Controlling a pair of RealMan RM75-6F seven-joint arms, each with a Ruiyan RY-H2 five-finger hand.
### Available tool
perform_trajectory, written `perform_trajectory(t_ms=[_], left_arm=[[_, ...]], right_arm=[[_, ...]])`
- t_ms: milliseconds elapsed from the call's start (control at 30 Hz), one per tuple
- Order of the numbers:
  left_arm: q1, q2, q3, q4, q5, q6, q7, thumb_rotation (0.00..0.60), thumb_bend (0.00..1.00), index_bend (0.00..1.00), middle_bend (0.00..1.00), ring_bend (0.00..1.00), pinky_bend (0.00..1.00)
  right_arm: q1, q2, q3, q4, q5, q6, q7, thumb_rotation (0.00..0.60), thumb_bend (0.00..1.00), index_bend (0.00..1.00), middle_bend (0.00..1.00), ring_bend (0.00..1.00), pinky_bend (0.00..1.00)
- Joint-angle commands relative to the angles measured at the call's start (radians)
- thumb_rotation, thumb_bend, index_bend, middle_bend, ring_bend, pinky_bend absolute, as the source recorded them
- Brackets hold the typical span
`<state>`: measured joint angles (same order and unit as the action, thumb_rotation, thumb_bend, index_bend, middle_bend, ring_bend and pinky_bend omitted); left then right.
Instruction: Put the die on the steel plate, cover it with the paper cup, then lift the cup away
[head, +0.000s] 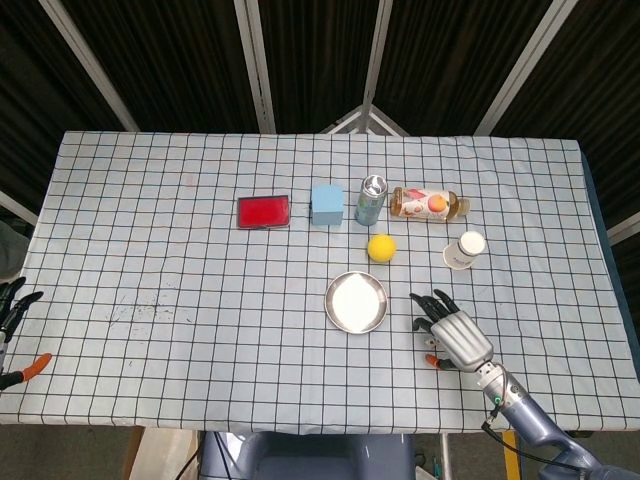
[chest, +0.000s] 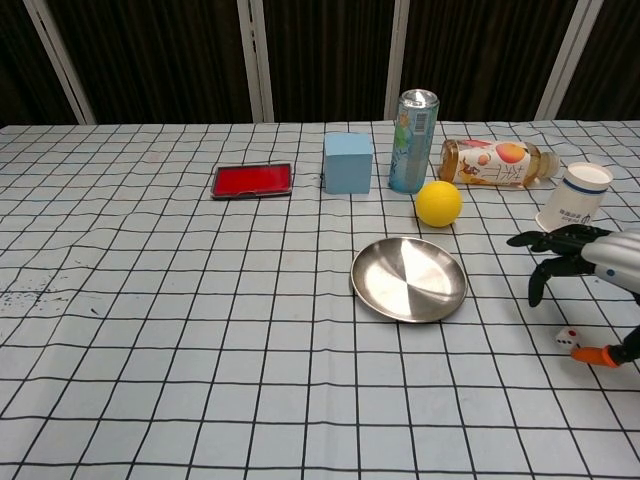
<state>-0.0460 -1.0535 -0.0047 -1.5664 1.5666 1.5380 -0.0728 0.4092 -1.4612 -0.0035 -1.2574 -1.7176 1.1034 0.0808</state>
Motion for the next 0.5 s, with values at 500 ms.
perform_trajectory(t_ms=[500], left_arm=[[-0.003,-0.007,0.000,-0.004,-0.004,-0.009,0.024,0.600,0.29,0.15,0.00,0.00,0.02]], right_arm=[[0.017,-0.043,-0.028,0.109,0.025,0.005,0.066,0.600,0.30,0.44,0.07,0.12,0.00]])
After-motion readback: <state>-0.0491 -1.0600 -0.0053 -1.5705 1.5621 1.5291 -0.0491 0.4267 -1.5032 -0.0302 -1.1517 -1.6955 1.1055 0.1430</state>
